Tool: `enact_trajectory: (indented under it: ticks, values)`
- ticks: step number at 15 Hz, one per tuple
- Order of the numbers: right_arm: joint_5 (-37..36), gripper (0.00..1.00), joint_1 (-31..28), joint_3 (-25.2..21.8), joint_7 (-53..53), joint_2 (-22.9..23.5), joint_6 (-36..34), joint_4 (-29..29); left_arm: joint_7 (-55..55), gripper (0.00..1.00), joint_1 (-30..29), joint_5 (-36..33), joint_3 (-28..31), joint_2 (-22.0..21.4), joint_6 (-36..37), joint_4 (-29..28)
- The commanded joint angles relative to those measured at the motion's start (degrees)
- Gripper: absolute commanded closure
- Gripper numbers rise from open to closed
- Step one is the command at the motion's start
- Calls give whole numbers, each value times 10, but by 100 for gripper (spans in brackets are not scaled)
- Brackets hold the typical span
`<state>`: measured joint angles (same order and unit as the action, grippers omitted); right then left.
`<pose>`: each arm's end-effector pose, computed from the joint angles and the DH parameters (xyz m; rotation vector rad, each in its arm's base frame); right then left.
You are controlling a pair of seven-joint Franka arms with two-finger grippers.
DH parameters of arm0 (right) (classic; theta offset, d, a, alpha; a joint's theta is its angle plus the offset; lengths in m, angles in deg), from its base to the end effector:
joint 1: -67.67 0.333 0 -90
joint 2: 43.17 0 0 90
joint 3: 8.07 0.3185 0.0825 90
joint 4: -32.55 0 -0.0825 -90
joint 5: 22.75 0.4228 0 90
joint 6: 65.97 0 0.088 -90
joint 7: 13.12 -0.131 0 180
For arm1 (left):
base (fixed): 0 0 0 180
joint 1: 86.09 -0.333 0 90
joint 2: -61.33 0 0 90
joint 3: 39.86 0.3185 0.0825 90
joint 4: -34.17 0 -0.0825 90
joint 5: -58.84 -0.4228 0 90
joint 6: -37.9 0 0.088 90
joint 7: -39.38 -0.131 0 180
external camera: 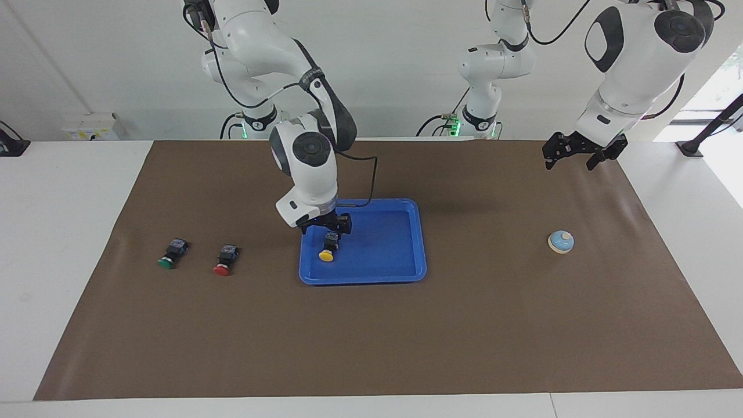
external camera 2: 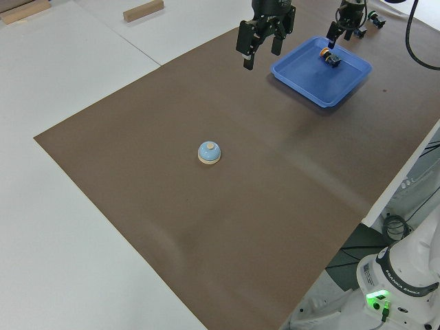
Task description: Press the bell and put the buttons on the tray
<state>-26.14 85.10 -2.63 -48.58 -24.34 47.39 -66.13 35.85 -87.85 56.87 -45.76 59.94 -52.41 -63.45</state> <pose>0.6229 0.2530 0.3496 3.0712 -0.3055 -0.0782 0.5768 -0.0378 0.5502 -3.0930 0.2101 0.1602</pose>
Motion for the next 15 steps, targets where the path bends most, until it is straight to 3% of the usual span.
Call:
enact_trajectory:
  ticks: [1, 6, 11, 15]
  values:
    - [-1, 0, -69, 3, 70, -19, -28, 21, 5, 0, 4, 0, 4, -4, 7, 1]
    - [-8, 0, -195, 3, 240, -26, 7, -13, 5, 0, 4, 0, 4, -4, 7, 1]
    - [-7, 0, -236, 4, 277, -53, 200, -164, 5, 0, 4, 0, 4, -4, 7, 1]
    - [-7, 0, -243, 4, 290, -49, 285, -227, 5, 0, 4, 0, 4, -4, 7, 1]
